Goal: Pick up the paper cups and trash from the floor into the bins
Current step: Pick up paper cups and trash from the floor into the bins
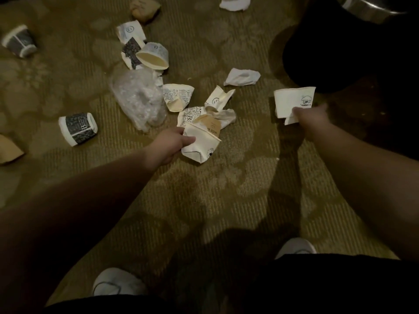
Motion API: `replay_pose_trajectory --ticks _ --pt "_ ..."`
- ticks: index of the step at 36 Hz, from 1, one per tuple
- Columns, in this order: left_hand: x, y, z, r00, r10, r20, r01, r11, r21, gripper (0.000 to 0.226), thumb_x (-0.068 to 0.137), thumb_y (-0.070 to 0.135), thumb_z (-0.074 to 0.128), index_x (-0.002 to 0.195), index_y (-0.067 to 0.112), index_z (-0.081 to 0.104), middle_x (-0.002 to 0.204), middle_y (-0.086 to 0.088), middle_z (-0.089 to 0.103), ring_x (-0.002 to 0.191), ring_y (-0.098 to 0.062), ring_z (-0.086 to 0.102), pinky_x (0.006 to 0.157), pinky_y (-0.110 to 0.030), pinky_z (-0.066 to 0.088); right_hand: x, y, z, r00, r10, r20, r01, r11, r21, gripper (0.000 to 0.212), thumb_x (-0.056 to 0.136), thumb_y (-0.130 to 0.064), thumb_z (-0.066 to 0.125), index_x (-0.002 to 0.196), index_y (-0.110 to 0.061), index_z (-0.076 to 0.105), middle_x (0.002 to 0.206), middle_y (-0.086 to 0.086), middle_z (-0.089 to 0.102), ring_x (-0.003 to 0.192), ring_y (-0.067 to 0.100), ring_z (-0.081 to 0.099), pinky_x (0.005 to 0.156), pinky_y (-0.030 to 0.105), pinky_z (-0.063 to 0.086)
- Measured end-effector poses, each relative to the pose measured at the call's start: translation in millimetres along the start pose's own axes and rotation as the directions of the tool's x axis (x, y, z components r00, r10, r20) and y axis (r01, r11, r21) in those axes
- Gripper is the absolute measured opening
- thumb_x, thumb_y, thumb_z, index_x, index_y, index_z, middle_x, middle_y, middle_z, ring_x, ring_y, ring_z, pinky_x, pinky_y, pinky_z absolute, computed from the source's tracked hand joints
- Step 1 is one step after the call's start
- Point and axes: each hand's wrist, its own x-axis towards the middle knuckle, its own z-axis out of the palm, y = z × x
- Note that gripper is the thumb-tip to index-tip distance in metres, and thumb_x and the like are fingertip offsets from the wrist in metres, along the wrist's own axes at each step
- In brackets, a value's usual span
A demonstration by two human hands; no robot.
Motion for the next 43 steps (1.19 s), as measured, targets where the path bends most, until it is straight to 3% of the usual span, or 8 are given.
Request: replay_pose_trajectory --ticks 9,11,15,22,29,33,37,43 --pt "12.0 16.7 20.1 0.997 0.082 -0.009 -0.077 0.963 0.258 0.024 0.086 0.019 0.074 0.108 0.010 0.071 0.100 -0.008 0.072 0.089 -0.020 0.069 0.073 -0.031 0.056 -0.9 9.3 -0.1 0.973 0.075 0.219 -0.079 0.997 0.009 0.042 0.093 -0.013 0.065 0.134 -0.012 0.056 0.122 0.005 0.065 0.102 0.022 0.065 0.083 0.037 0.056" --pt "15.4 18.6 22.9 0.984 0.174 -0.038 -0.134 0.863 0.487 0.021 0.085 0.027 0.072 0.099 0.011 0.072 0.103 -0.009 0.067 0.098 -0.025 0.063 0.073 -0.033 0.051 -4.2 14.7 -1.1 0.964 0.042 0.263 -0.035 0.999 -0.032 0.040 0.094 -0.011 0.064 0.133 -0.013 0.056 0.120 0.004 0.066 0.102 0.022 0.065 0.085 0.036 0.055" --pt "22.1 15.5 30.7 0.955 0.286 -0.080 -0.147 0.690 0.709 0.053 0.089 0.039 0.067 0.137 0.017 0.058 0.145 -0.010 0.037 0.135 -0.033 0.032 0.110 -0.041 0.032 -8.8 21.1 -2.4 0.945 0.036 0.324 -0.010 0.997 -0.080 0.034 0.096 -0.008 0.061 0.129 -0.015 0.056 0.114 0.003 0.065 0.103 0.022 0.063 0.092 0.037 0.052" --pt "26.6 14.2 40.6 0.917 0.388 -0.094 -0.157 0.566 0.809 0.053 0.086 0.040 0.069 0.125 0.008 0.054 0.130 -0.016 0.051 0.121 -0.035 0.048 0.100 -0.046 0.043 -7.0 28.9 -4.6 0.873 0.004 0.488 0.091 0.981 -0.170 0.037 0.093 -0.006 0.063 0.128 -0.017 0.058 0.119 0.006 0.069 0.107 0.025 0.066 0.095 0.043 0.053" --pt "21.3 15.3 35.7 0.934 0.317 -0.165 -0.161 0.785 0.599 0.054 0.085 0.023 0.075 0.125 0.005 0.042 0.124 -0.015 0.058 0.115 -0.033 0.056 0.090 -0.037 0.045 -22.8 19.5 -3.3 0.778 0.022 0.628 0.154 0.962 -0.225 0.039 0.089 -0.008 0.068 0.124 -0.023 0.059 0.116 0.002 0.070 0.106 0.020 0.067 0.088 0.036 0.053" --pt "16.5 14.2 25.0 0.961 0.254 -0.108 -0.164 0.841 0.516 0.044 0.086 0.024 0.072 0.124 0.007 0.058 0.122 -0.010 0.063 0.110 -0.025 0.059 0.082 -0.028 0.043 -35.9 4.8 9.7 0.709 0.040 0.704 0.271 0.906 -0.325 0.046 0.088 -0.015 0.071 0.131 -0.025 0.058 0.116 -0.005 0.070 0.109 0.014 0.065 0.100 0.036 0.046" --pt "11.7 8.1 3.9 0.979 0.161 -0.126 -0.111 0.937 0.331 0.039 0.083 0.022 0.074 0.120 0.010 0.067 0.116 -0.009 0.070 0.107 -0.026 0.066 0.097 -0.044 0.053 -50.6 -11.8 32.9 0.705 0.020 0.709 0.379 0.834 -0.401 0.044 0.088 -0.022 0.072 0.130 -0.028 0.057 0.106 -0.013 0.066 0.098 0.006 0.061 0.093 0.031 0.041" --pt "2.9 -7.2 -33.0 0.981 0.063 -0.185 -0.047 0.995 0.088 0.042 0.080 0.013 0.077 0.121 0.010 0.068 0.110 -0.007 0.073 0.099 -0.025 0.069 0.095 -0.044 0.055 -57.2 -24.5 71.1 0.723 -0.091 0.685 0.470 0.791 -0.391 0.050 0.084 -0.030 0.077 0.130 -0.027 0.058 0.120 -0.006 0.067 0.107 0.015 0.063 0.100 0.042 0.048"
